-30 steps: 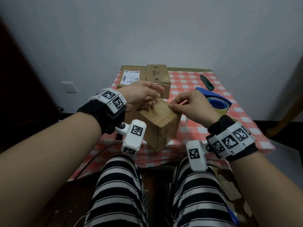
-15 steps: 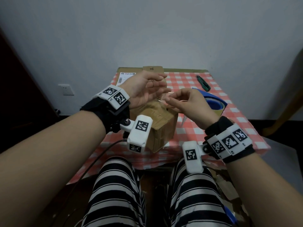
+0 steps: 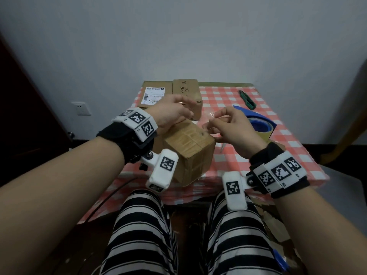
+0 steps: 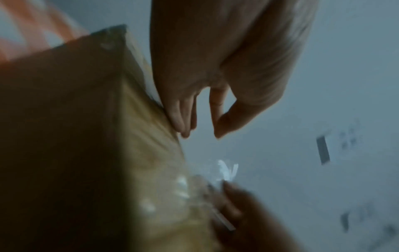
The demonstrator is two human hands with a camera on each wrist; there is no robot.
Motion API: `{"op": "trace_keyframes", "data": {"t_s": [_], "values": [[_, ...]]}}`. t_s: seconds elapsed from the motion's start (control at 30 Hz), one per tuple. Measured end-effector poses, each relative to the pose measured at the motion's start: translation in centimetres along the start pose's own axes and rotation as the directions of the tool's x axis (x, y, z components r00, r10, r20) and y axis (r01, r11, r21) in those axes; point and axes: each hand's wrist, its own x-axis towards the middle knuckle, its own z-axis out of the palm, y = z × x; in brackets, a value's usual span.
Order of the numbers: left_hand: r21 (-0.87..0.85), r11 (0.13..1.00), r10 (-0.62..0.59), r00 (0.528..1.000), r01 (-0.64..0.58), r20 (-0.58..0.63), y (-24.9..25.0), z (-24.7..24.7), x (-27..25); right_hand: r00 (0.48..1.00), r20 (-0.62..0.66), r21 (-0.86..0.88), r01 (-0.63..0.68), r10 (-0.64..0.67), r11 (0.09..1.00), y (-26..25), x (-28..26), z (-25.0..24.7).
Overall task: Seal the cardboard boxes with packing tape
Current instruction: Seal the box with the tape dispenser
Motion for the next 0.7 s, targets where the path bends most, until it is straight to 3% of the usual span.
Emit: {"op": "trace_keyframes", "data": {"t_s": [0.13,0.33,0.7], "values": [[0.251,0.968,-0.038,0.996,0.017,0.076,-1.09,-0.21,0.18,0.997,0.05,0.074,-0.055,0.051,0.996,-0.61,-0.01,-0.08],[0.347,0.938,-0.076,0.987,0.023,0.141,-1.06,-0.35,0.33,0.992,0.092,0.0,-0.081,0.08,0.997,-0.79,0.23,-0.25],[0.504,0.864,-0.051,0.992,-0.013,0.112,-0.89,0.23,0.84,0.995,-0.021,0.022,-0.098,0.099,0.995,-0.58,0.91,-0.99]]}}
